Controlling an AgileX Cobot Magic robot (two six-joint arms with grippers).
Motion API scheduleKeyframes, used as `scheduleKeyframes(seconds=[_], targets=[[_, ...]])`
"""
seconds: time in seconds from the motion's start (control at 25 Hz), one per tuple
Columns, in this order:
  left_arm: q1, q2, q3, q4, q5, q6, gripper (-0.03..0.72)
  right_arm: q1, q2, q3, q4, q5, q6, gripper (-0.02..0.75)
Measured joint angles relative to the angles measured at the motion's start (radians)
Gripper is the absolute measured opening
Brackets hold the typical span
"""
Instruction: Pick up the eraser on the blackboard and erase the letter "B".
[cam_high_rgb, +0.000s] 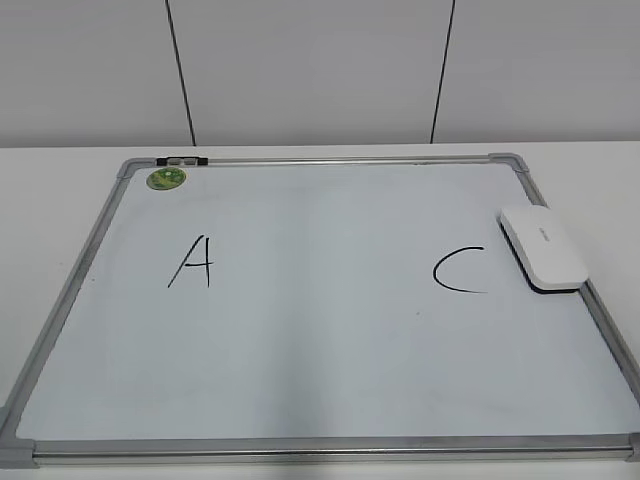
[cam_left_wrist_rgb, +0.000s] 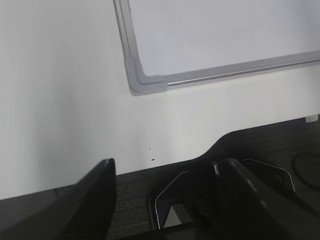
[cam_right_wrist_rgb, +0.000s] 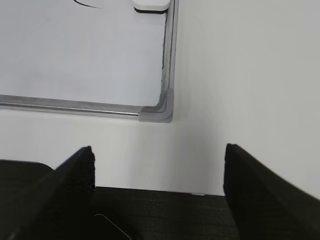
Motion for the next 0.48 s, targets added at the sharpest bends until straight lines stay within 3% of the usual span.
scheduleKeyframes(seconds=[0.48], targets=[[0.000, -0.041, 0.040, 0.095, -0.077, -0.002, 0.493, 0.000, -0.005, 0.107, -0.015, -0.055, 0.023, 0.592]])
